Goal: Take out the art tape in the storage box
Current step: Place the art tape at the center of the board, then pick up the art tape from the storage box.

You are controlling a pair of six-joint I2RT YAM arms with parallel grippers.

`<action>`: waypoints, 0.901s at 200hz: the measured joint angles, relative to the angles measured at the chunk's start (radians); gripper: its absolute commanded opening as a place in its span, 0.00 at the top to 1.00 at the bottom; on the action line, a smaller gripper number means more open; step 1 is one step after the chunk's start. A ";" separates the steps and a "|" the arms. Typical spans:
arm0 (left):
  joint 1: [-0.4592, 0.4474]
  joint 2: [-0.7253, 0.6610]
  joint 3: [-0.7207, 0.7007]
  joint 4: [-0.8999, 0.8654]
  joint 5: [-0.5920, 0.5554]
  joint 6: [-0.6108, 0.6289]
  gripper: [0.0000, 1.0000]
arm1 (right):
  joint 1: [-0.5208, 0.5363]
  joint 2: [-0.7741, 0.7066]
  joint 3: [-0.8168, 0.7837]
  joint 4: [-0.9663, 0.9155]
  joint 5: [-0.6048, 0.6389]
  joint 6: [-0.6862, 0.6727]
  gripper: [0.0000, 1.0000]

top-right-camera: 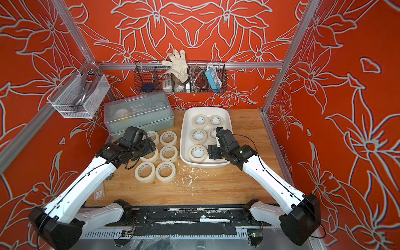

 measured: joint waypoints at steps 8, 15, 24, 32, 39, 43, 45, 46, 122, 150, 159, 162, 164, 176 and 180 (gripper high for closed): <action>0.023 -0.027 -0.029 -0.005 -0.010 -0.028 1.00 | -0.004 0.000 -0.006 0.002 0.002 0.000 0.30; 0.042 -0.050 -0.053 -0.009 -0.021 -0.053 1.00 | -0.005 0.000 -0.011 0.003 0.003 0.000 0.30; 0.065 -0.080 -0.087 -0.017 -0.036 -0.084 1.00 | -0.008 0.000 -0.013 0.003 0.003 0.000 0.29; 0.085 -0.107 -0.116 -0.023 -0.045 -0.108 1.00 | -0.011 0.001 -0.015 0.005 0.004 0.000 0.29; 0.106 -0.134 -0.146 -0.025 -0.052 -0.132 1.00 | -0.011 0.001 -0.016 0.006 0.004 0.000 0.29; 0.118 -0.151 -0.162 -0.025 -0.055 -0.145 1.00 | -0.011 0.001 -0.017 0.007 0.004 0.000 0.30; 0.122 -0.156 -0.169 -0.026 -0.056 -0.150 1.00 | -0.011 0.001 -0.017 0.007 0.004 0.000 0.29; 0.127 -0.163 -0.176 -0.026 -0.057 -0.154 1.00 | -0.011 0.001 -0.017 0.007 0.004 0.000 0.29; 0.322 -0.396 -0.470 -0.011 -0.076 -0.314 1.00 | -0.024 0.006 -0.029 0.023 0.004 0.000 0.30; 0.354 -0.413 -0.546 0.029 -0.068 -0.341 1.00 | -0.031 0.006 -0.037 0.028 0.003 0.000 0.30; 0.359 -0.410 -0.563 0.045 -0.064 -0.347 1.00 | -0.033 0.006 -0.039 0.027 0.003 0.000 0.30; 0.360 -0.409 -0.569 0.051 -0.063 -0.350 1.00 | -0.034 0.006 -0.040 0.027 0.003 0.000 0.30; 0.360 -0.409 -0.572 0.054 -0.062 -0.351 1.00 | -0.035 0.006 -0.041 0.028 0.003 0.000 0.30; 0.364 -0.402 -0.593 0.080 -0.055 -0.357 1.00 | -0.037 0.006 -0.044 0.028 0.003 0.000 0.30; 0.365 -0.400 -0.600 0.089 -0.052 -0.360 1.00 | -0.039 0.006 -0.045 0.028 0.003 0.000 0.30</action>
